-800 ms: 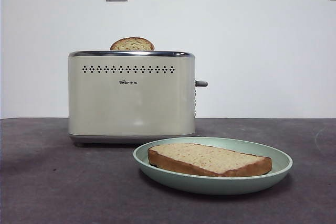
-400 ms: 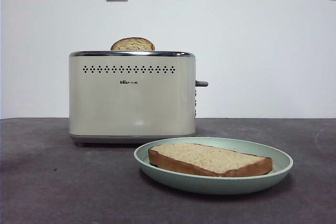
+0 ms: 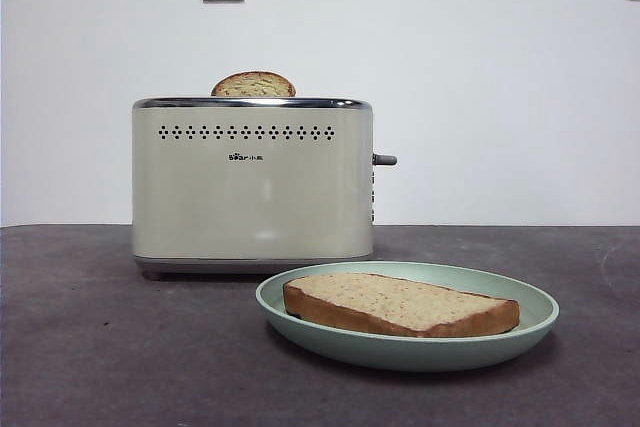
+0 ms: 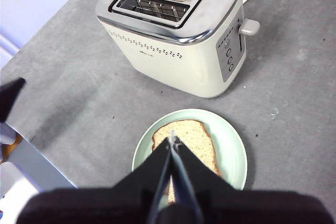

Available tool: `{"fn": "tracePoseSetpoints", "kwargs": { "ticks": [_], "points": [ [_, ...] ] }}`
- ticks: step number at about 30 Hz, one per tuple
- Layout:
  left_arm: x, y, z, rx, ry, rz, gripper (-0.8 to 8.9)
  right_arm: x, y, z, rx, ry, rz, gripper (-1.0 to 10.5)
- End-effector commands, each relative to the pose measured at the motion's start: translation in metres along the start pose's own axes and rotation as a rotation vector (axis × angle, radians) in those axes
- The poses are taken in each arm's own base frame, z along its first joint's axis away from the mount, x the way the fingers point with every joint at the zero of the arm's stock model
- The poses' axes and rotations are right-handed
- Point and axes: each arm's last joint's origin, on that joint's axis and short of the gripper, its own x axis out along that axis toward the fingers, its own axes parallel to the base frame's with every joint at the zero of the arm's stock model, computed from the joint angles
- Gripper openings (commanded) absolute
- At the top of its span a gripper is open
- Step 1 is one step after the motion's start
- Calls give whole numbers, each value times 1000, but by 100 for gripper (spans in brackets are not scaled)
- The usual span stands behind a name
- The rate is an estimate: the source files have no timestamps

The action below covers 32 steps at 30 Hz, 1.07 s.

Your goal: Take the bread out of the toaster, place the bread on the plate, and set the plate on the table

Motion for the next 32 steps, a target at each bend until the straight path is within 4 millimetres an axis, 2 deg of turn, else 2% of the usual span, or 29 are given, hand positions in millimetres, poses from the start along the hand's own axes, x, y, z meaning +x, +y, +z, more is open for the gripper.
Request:
{"fn": "tracePoseSetpoints", "kwargs": {
  "ticks": [1,32],
  "points": [
    [0,5,-12,-4,94,50,-3,1,0,-1,7,3,-2,2],
    [1,4,-11,9,80,47,-3,1,0,-1,7,3,-2,2]
  ]
}}
